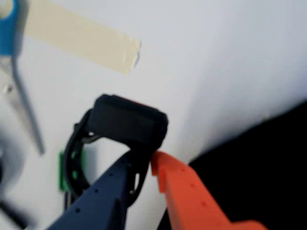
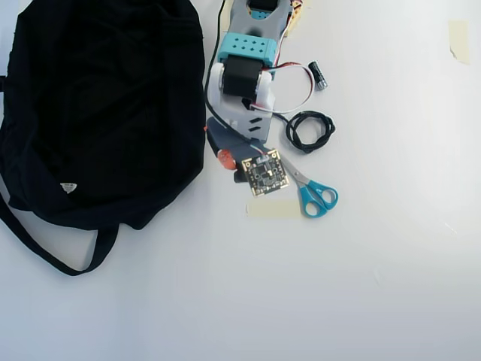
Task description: Put the bike light into the black bag
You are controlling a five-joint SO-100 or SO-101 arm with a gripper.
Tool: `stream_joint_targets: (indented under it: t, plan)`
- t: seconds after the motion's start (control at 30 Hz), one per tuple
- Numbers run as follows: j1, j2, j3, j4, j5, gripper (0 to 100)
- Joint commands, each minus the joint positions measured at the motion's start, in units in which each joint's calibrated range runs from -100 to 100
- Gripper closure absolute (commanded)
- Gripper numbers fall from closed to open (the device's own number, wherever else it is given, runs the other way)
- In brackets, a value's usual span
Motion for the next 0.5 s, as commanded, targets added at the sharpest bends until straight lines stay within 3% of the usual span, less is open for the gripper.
stream_joint_targets:
  t: [0.0,0.23,0.47]
  plan:
    - [-0.4,-4.9,-9.3,7.5,-2.8,98]
    - [-2.9,-8.4,-8.1,7.6,-10.5,98]
    - [-3.1,-17.8,2.2,7.6,-11.1,98]
